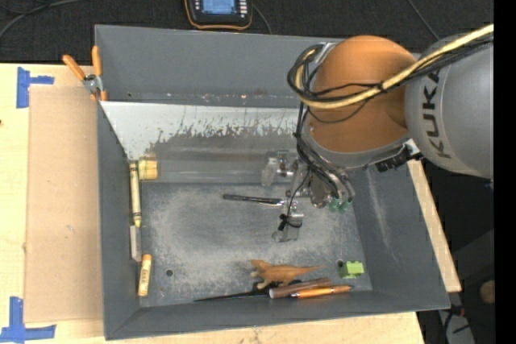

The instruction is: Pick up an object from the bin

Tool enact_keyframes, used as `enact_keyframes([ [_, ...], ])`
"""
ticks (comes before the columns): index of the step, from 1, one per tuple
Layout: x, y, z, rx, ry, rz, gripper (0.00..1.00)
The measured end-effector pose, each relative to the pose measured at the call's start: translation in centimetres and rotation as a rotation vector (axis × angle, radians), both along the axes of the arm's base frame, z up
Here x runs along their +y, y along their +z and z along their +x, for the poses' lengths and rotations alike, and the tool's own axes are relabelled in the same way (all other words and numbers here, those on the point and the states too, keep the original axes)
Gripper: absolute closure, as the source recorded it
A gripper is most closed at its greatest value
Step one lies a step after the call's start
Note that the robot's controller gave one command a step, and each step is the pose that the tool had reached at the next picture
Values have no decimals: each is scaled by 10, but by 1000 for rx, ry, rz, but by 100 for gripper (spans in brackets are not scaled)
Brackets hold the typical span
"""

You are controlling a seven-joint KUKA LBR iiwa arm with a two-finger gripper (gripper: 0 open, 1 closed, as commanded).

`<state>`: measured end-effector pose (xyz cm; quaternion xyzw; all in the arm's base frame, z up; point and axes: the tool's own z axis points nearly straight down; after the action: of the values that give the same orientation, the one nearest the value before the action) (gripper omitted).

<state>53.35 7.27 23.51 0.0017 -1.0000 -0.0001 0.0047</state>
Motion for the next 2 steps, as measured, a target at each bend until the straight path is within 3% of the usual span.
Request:
enact_keyframes([
  [1,-1,4,2,-7,-4,0,0],
  [2,-22,-115,-40,-7,168,1,0],
])
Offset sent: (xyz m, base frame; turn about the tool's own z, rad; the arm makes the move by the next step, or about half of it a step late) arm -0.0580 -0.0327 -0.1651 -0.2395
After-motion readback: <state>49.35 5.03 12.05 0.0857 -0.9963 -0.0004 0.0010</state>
